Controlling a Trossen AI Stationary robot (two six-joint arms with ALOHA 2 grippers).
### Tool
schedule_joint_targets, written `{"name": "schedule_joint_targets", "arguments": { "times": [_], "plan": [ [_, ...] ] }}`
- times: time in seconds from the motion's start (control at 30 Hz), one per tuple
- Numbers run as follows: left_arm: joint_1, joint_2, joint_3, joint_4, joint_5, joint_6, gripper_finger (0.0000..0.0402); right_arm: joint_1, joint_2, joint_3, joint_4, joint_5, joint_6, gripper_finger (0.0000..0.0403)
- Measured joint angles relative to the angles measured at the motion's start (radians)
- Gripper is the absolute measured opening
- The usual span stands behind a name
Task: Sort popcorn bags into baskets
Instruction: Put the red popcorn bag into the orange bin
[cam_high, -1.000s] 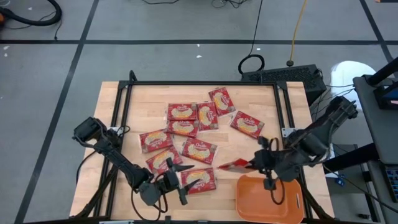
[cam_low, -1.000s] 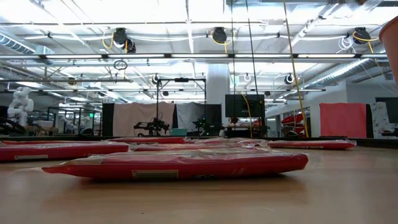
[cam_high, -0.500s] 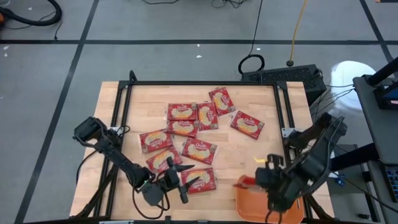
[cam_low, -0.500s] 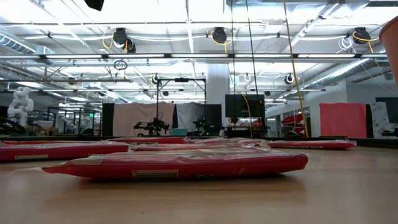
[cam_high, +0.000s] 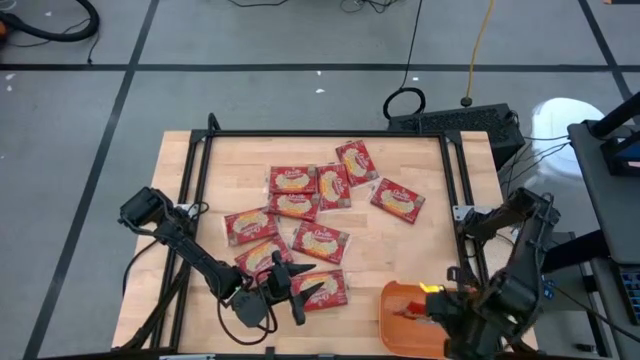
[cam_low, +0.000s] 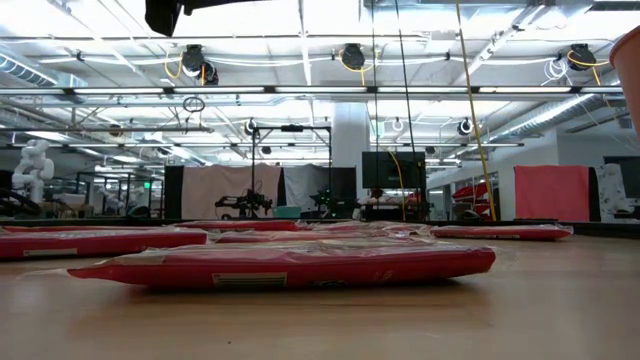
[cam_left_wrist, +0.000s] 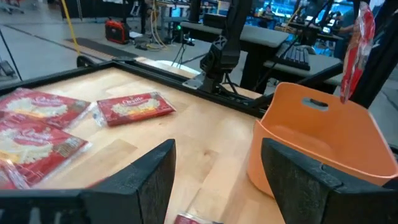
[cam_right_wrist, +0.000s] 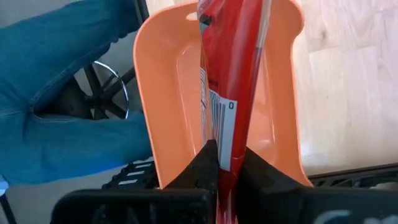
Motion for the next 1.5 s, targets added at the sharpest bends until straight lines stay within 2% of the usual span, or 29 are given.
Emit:
{"name": "schedule_joint_targets", "arguments": {
  "times": [0.2,0.3,0.93,1.1,1.3,1.5],
  "plan": [
    [0.000,0.000,0.000,0.000,0.000,-0.041,0.0239,0.055,0.002,-0.054,0.000,-0.002,0.057,0.0011],
    [0.002,0.000,0.000,0.000,0.000,-0.054,0.0239,0.067,0.002,-0.100,0.000,-0.035,0.059,0.0011],
    [0.007,0.000,0.000,-0.022,0.000,-0.073,0.0239,0.068,0.002,-0.242,0.000,-0.043,0.062,0.0011],
    [0.016,0.000,0.000,-0.022,0.000,-0.075,0.0239,0.068,0.002,-0.242,0.001,0.007,0.072,0.0011],
    [0.017,0.000,0.000,-0.023,0.024,-0.080,0.0239,0.068,0.002,-0.242,0.001,0.016,0.070,0.0011],
    [0.017,0.000,0.000,-0.051,0.038,-0.099,0.0239,0.067,0.002,-0.257,0.001,0.090,0.084,0.0011]
  ]
}}
